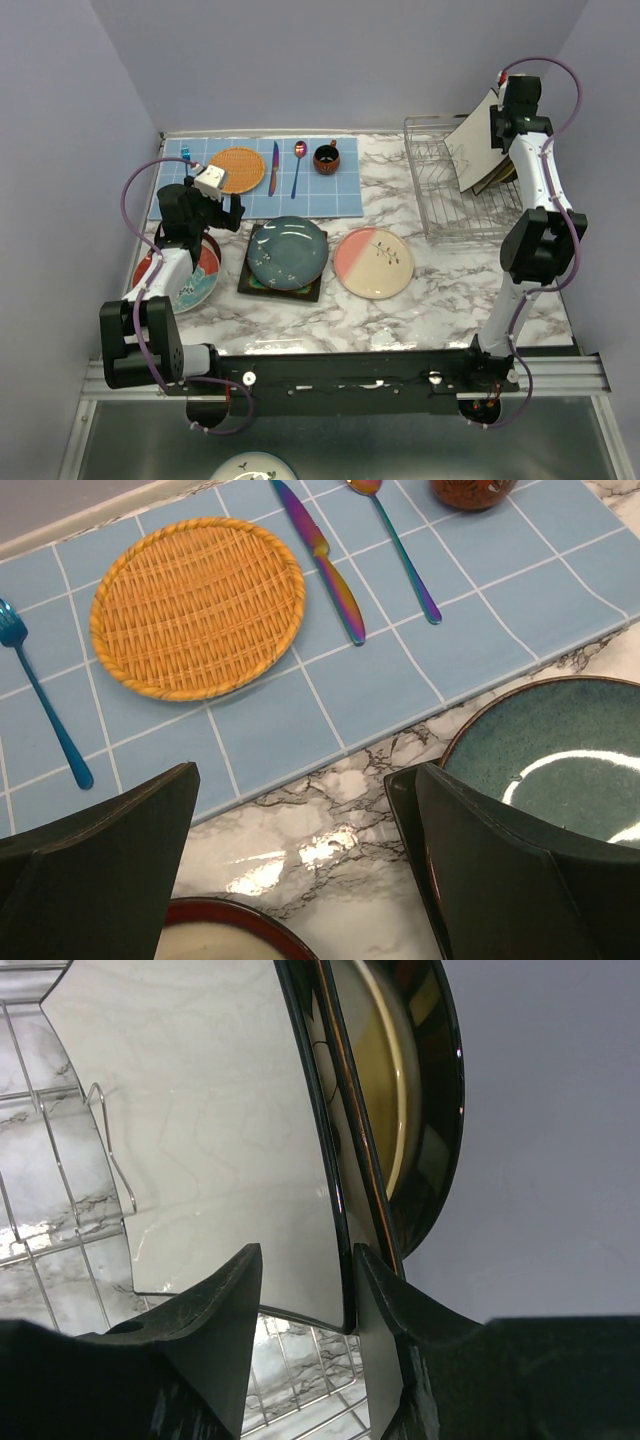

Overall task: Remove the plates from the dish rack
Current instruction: Place the plate at the center of the board.

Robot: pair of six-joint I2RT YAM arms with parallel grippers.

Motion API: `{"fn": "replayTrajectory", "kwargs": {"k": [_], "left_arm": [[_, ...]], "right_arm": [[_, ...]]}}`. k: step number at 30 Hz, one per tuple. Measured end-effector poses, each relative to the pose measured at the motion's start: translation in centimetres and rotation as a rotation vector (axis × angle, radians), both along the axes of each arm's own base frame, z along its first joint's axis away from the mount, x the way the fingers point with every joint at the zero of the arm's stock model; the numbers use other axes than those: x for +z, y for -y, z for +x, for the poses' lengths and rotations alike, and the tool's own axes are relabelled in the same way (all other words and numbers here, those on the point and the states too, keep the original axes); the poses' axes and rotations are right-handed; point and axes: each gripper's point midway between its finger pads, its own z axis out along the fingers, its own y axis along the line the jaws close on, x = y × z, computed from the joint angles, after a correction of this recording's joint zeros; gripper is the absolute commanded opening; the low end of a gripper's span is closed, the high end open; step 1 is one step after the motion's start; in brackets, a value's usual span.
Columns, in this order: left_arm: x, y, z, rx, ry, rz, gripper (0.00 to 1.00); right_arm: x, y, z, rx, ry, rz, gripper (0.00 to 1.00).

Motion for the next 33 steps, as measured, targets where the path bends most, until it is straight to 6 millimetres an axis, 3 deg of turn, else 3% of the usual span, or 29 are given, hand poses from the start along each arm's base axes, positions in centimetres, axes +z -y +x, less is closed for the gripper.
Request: {"fn": "replayTrajectory", "kwargs": {"k": [12,33], "left_arm": [[0.7,0.0,-0.1,-0.004,0.025,0.015,0.99],[0.3,0.0,-0.4,-0.005,0.015,0.017,0.99]], "right_arm": [[-0.2,0.0,0.0,0.001,-0.001,0.008,0.49],[-0.9,-0.1,1.1,0.009,-0.009,0.049,0.44]]}}
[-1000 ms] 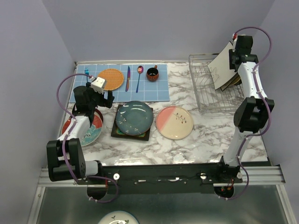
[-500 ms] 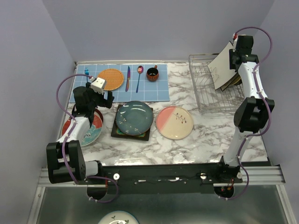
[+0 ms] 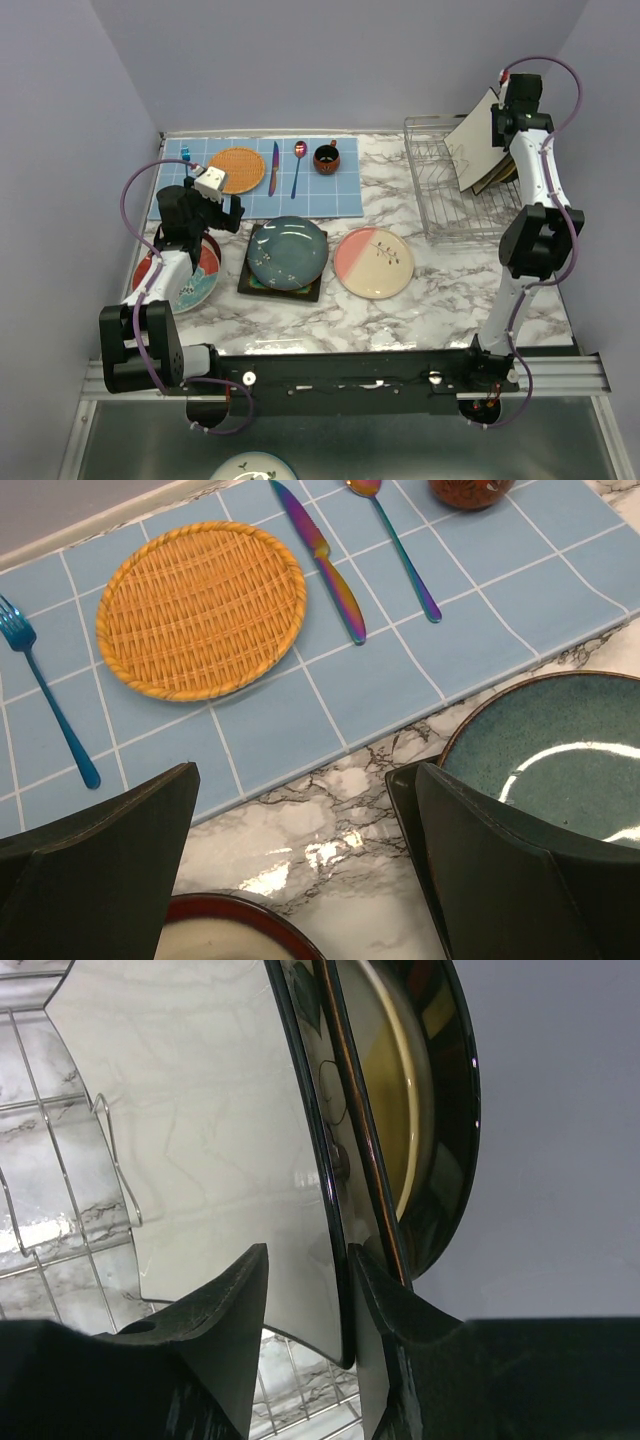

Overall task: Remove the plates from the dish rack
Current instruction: Place the plate at the center of the board, then unload the plate from the dish rack.

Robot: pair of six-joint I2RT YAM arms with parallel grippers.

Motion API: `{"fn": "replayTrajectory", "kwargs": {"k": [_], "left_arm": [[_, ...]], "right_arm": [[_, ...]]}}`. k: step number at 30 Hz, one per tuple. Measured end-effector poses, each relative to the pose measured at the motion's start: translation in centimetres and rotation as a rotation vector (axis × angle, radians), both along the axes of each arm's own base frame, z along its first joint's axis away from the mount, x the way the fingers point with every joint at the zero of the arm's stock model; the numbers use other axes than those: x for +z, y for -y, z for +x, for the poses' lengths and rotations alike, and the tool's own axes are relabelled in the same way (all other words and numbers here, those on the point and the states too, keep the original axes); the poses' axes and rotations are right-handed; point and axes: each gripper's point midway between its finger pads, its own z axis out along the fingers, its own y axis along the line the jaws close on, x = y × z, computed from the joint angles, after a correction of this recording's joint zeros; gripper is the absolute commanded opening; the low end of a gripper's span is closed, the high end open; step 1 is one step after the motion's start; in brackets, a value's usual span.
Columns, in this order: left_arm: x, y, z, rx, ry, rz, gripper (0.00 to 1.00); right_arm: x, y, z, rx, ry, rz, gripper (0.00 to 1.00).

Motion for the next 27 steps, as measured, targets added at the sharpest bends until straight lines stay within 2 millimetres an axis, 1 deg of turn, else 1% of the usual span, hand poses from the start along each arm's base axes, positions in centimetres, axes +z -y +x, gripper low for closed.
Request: {"fn": "replayTrajectory", "kwargs": {"k": [2,10,14,15,17,18,20,21,26,27], "left_arm": [[0.0,0.0,0.0,0.000,0.000,0.000,0.99],[0.0,0.0,0.0,0.000,0.000,0.001,0.99],[0.0,0.0,0.0,-0.001,0.002,0.003,0.99],[0.0,0.0,0.0,-0.001,0.002,0.003,0.99],[0.0,0.0,0.0,-0.001,0.002,0.003,0.99],[0.0,0.0,0.0,-0.001,0.002,0.003,0.99],[-0.1,0.0,0.0,-0.001,0.000,0.004,0.99],[-0.2,0.0,-0.1,-0.002,-0.001,0.004,0.99],[-0.3,0.0,-0.1,-0.005,-0.001,0.013,0.99],[-0.3,0.0,-0.1,-0.005,-0.001,0.013,0.99]], "right_arm": [[-0.1,-0.1,0.1,0.005,-0.001,0.005,0.43],[-0.8,-0.1,0.7,0.010,-0.006,0.029,0.36],[-0.7,-0.2,1.2,0.021,0.003,0.043,0.32],[-0.6,-0.2,1.3,0.022,0.002,0.046,0.27],[-0.6,-0.2,1.3,0.026,-0.002,0.054,0.23],[-0.6,-0.3,1.3,0.027,-0.003,0.062,0.17],[-0.4,-0.5,1.3,0.039,-0.002,0.079,0.10],[-0.3,-0.7,1.3,0.042,0.001,0.089,0.01],[0.3,-2.4,1.3,0.101,0.012,0.148,0.01],[0.4,-2.5,1.3,0.103,0.013,0.147,0.01]]}}
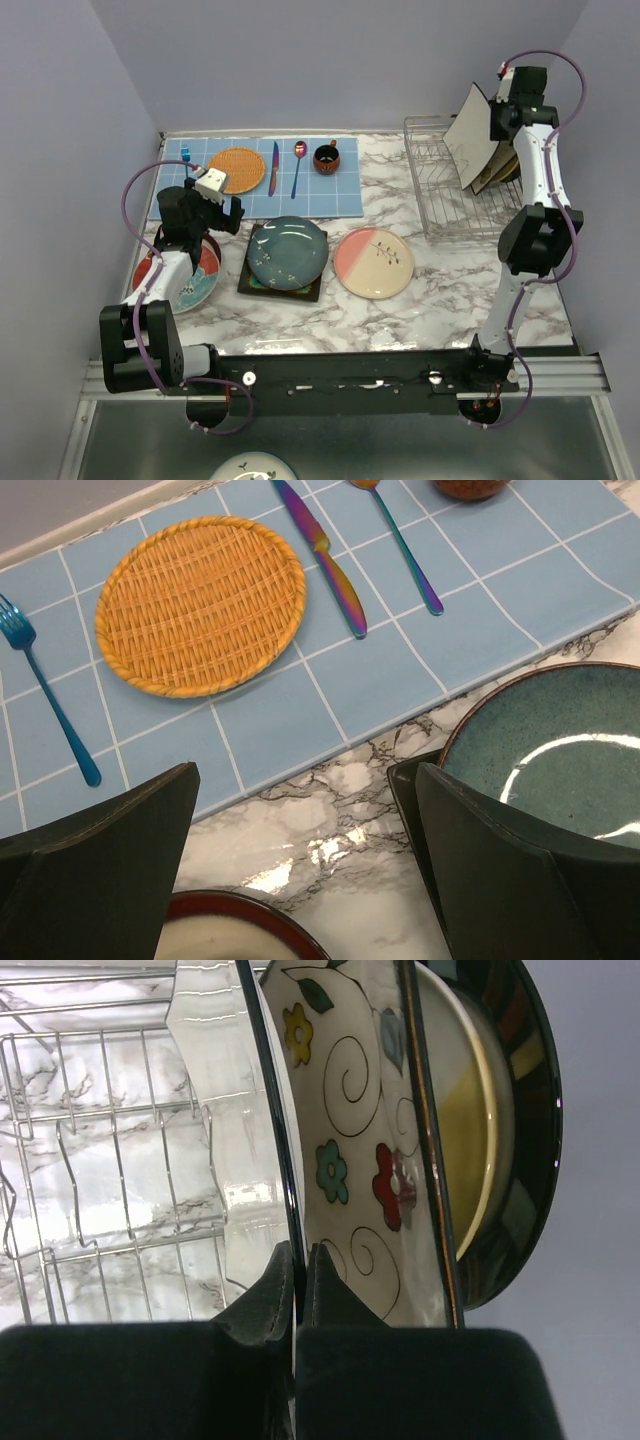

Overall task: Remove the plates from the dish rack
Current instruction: Unload the plate from the dish rack.

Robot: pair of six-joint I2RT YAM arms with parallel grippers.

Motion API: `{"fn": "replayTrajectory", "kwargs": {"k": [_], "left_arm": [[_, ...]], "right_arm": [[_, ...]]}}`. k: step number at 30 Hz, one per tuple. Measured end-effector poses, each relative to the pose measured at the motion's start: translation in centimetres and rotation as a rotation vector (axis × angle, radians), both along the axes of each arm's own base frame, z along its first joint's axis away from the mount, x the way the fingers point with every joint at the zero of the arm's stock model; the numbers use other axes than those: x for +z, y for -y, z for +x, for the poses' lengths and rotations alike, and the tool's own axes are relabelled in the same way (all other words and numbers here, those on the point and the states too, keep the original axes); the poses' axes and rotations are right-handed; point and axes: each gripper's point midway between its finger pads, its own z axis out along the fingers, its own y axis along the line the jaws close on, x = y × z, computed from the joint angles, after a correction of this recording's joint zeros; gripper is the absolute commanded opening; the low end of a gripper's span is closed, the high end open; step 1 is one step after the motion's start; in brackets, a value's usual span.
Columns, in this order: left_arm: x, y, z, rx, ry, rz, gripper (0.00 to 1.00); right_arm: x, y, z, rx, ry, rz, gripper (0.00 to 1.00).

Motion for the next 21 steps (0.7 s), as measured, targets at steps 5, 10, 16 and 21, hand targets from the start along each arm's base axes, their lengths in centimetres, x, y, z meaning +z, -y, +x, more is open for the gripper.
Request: {"fn": "replayTrajectory", "kwargs": {"k": [5,10,16,21], "left_arm": [[-0.01,-0.01,0.00,-0.001,0.001,0.002,0.99],[-0.01,-0.01,0.00,-0.001,0.000,0.002,0.99],[-0.01,-0.01,0.00,-0.001,0.000,0.002,0.99],[-0.04,-0.02,-0.01,-0.002,0.000,0.006,0.99]], "right_arm": [[0.07,-0.21,-0.10,0.007,0.004,0.004,0.01],[0.02,-0.26,-0.08,0.012,0.006,0.005,0.01],[-0.09,-0.24,-0.06,0.015,0.010,0.001,0.14],[-0.13,0.00,0.19,0.014,0.015,-0.014,0.32]]}}
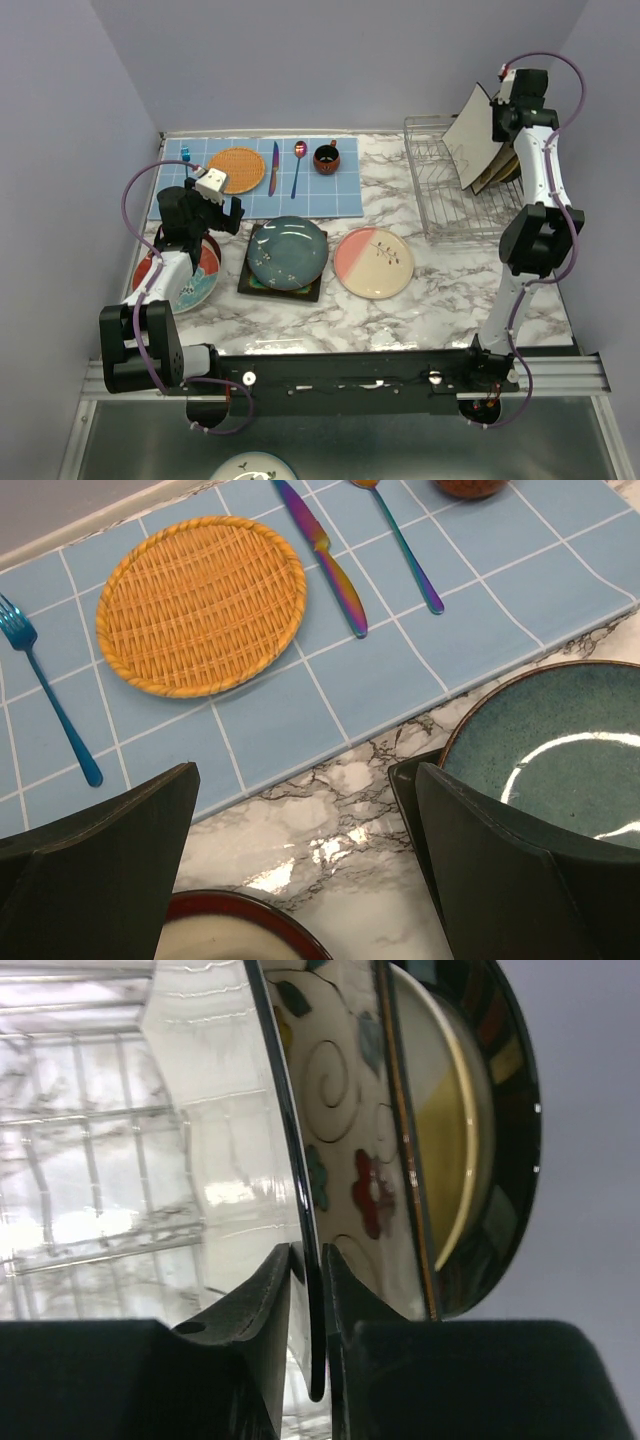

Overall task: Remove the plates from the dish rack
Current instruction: Unload the plate from the dish rack.

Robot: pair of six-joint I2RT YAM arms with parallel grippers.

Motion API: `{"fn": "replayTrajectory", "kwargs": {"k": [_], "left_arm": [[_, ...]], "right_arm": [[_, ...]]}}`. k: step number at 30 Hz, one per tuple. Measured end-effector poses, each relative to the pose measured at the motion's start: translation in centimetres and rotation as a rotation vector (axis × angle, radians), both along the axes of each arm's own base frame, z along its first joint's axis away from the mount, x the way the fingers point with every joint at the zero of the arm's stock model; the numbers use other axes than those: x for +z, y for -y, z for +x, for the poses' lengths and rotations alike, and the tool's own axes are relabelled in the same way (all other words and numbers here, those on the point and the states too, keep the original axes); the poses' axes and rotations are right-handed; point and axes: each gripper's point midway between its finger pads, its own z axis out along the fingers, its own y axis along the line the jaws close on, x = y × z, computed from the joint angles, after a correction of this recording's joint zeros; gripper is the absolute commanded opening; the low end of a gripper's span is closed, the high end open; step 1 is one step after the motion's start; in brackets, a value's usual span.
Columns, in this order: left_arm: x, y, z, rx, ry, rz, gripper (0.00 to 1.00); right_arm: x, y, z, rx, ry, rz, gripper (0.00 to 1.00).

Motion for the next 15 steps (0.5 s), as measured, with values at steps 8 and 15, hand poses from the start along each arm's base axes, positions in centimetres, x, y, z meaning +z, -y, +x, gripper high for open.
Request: {"fn": "replayTrajectory", "kwargs": {"k": [8,15], "left_arm": [[0.0,0.0,0.0,0.000,-0.001,0.000,0.99],[-0.1,0.0,0.0,0.000,-0.003,-0.001,0.99]], "right_arm": [[-1.2,2.3,0.1,-0.047,-0.029,-0.053,0.39],[-1.9,1.9,0.7,-0.038,-0.039,-0.061,0.23]]}}
